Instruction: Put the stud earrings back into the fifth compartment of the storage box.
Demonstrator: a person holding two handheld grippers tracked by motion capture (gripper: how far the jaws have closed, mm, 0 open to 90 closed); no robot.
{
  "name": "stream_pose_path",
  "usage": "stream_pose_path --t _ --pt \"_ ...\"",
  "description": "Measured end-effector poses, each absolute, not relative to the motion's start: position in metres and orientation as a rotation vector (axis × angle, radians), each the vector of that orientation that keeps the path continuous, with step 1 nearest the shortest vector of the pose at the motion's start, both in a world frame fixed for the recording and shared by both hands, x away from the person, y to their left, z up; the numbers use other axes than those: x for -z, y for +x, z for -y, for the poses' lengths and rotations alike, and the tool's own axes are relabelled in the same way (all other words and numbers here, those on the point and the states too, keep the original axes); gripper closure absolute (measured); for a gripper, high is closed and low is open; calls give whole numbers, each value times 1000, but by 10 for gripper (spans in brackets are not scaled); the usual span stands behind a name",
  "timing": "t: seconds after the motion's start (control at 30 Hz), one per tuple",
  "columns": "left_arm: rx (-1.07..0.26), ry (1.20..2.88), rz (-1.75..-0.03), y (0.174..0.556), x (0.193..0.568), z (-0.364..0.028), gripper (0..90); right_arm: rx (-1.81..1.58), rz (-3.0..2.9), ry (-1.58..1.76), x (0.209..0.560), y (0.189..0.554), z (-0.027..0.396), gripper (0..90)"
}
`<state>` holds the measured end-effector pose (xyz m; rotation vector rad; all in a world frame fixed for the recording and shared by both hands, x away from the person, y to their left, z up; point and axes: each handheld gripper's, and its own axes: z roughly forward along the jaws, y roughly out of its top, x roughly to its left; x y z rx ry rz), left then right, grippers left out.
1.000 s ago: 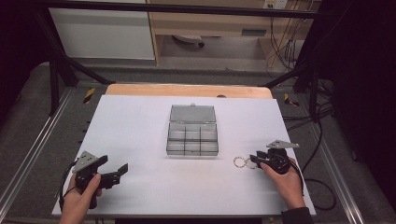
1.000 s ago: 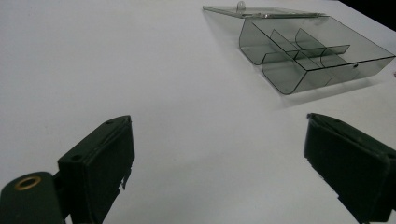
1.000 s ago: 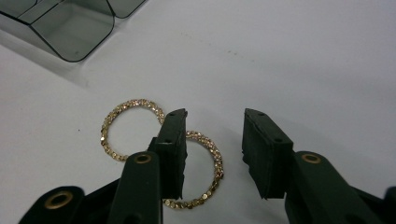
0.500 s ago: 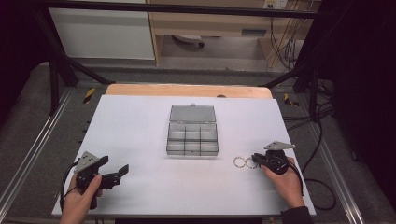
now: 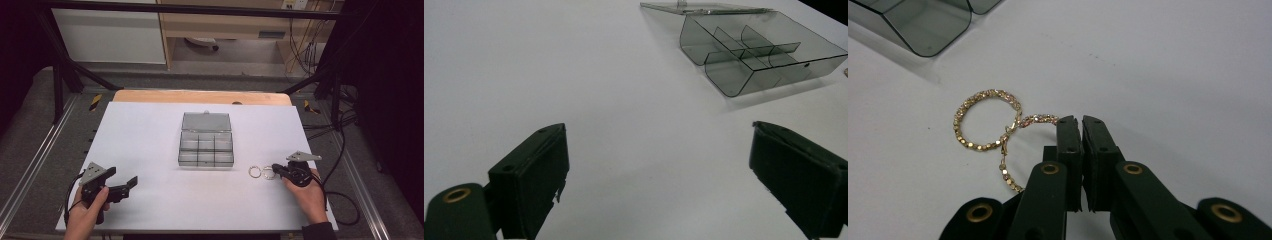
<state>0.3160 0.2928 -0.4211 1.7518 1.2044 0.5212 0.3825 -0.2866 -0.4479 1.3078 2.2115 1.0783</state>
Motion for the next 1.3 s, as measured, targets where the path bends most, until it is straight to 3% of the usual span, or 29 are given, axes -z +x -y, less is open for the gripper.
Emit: stream_pose_path --t 0.5,1.3 --pt "-525 1764 -1205 315 422 -292 95 -1287 -2193 1263 430 382 264 873" --pt "-520 1780 -1204 315 425 -289 95 -1337 -2256 1114 381 427 173 873"
